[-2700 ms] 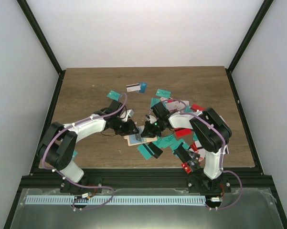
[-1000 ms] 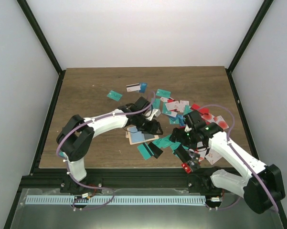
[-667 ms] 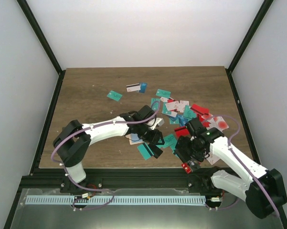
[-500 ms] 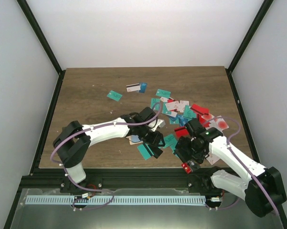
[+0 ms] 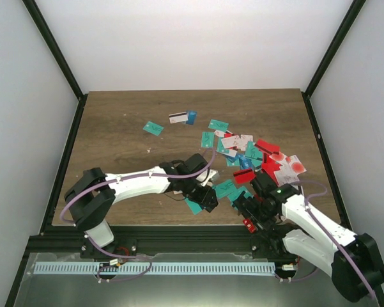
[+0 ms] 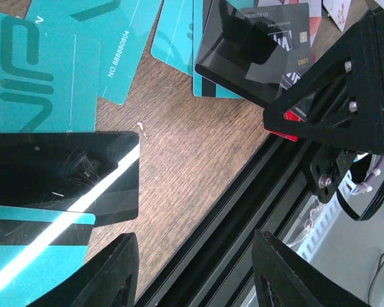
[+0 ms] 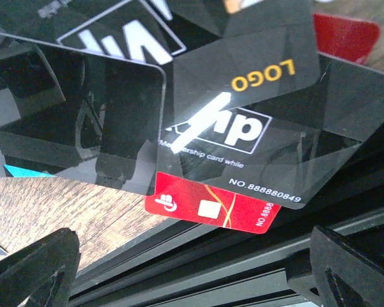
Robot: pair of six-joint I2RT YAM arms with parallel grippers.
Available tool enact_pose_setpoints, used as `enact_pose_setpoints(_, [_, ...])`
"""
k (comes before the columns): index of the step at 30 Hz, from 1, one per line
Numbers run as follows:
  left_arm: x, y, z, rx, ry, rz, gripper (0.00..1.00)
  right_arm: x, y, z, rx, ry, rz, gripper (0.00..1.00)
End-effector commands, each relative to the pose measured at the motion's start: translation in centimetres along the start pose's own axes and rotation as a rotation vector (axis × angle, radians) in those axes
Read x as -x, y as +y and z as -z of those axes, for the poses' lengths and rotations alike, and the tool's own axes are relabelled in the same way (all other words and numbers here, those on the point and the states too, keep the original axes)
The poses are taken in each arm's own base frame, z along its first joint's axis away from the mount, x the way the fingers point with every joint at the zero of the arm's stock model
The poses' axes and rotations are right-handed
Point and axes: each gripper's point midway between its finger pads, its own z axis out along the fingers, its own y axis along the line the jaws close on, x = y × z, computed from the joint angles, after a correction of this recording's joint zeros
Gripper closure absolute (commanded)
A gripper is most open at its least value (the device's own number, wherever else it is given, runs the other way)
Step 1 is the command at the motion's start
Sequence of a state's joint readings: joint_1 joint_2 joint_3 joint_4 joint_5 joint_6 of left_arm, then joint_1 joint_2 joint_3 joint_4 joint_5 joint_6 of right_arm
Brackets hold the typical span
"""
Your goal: Put the credit cards into the card holder
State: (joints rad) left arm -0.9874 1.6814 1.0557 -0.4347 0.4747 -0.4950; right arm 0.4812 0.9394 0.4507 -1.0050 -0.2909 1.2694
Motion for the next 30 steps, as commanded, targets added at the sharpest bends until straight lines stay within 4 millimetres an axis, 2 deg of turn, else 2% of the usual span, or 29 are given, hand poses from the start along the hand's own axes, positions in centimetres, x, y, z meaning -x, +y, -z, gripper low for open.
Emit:
enact_pose_setpoints(1, [0.5,-0.9,0.5,-0.019,-0.038,-0.021,0.49,0.0,-0.3,-0.1,0.029,-0.015,-0.101,0.00])
enact_pose_setpoints(10, [0.2,-0.9,0.5,-0.015,-0.033,-0.029,0.49,0.2,-1.9,-1.8,0.053,-0.023,-0.190,0.06])
enact_pose_setpoints(16, [-0.1,-0.7,0.5,-0.008,-0.026,-0.033,0.50,0.6,-2.4,-3.1,0.054,-0.035,-0.221,0.16])
enact_pose_setpoints(24, [-0.4,-0.3,0.4,0.006,-0.017,-0.046,0.50,1.0,-2.6,-4.1,0.045,-0.039,-0.208,0.41])
enact_pose_setpoints(30, [-0.2,-0.1,0.1,0.011,-0.013,-0.056,0.50,0.9,-2.1,-3.5,0.041,-0.035,-0.180,0.58])
